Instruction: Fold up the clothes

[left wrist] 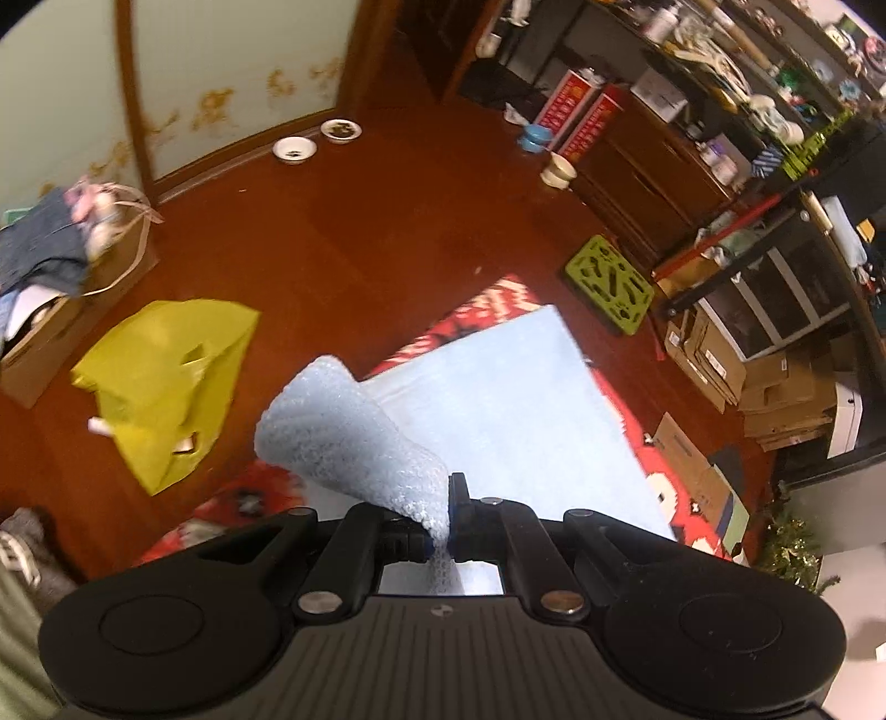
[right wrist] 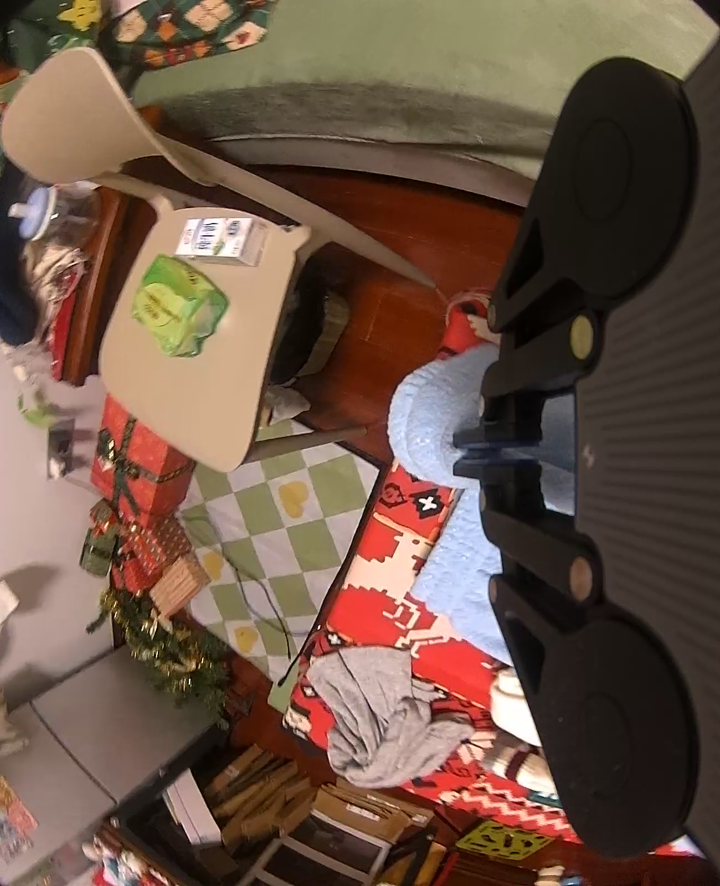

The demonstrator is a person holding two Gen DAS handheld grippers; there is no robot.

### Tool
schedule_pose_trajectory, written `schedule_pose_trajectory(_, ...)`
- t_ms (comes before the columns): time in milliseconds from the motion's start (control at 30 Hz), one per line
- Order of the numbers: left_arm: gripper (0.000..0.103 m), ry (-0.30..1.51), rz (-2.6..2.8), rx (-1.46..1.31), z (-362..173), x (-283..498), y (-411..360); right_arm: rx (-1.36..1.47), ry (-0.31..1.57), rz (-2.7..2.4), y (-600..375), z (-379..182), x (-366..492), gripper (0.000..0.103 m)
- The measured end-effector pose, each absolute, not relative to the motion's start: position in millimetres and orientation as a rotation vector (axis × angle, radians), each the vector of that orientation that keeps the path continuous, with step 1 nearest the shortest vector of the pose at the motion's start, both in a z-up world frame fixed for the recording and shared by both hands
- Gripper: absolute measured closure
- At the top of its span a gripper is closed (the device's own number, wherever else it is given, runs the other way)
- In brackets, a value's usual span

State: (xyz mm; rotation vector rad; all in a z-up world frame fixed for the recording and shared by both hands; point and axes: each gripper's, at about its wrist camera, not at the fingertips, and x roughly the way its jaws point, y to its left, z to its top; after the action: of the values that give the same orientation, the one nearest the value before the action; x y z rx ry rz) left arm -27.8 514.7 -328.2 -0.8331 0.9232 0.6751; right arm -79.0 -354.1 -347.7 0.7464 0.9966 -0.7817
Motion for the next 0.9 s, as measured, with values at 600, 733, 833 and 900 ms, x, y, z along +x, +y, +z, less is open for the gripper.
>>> schedule_pose_trajectory(600, 0.075, 1.0, 0.543, -0.795, -397.0, 99.1, 478.7, 0.389, 1.043, -0.643, -299.4, -387.5, 0.9, 0.062)
schedule_pose_trajectory(733, 0.066, 1.038, 0.402, -0.753, -400.0, 105.2, 443.2, 0.376, 1.007, -0.425, -254.9, -375.9, 14.5, 0.041)
schedule_pose_trajectory(833, 0.056, 1.067, 0.299, -0.716, -399.7, 108.7, 409.7, 0.358, 0.971, -0.217, -211.8, -371.8, 28.6, 0.02)
schedule_pose_trajectory(900, 0.056, 1.089, 0.251, -0.682, -399.8, 110.7, 382.7, 0.302, 0.98, -0.104, -177.4, -376.5, 44.7, 0.011)
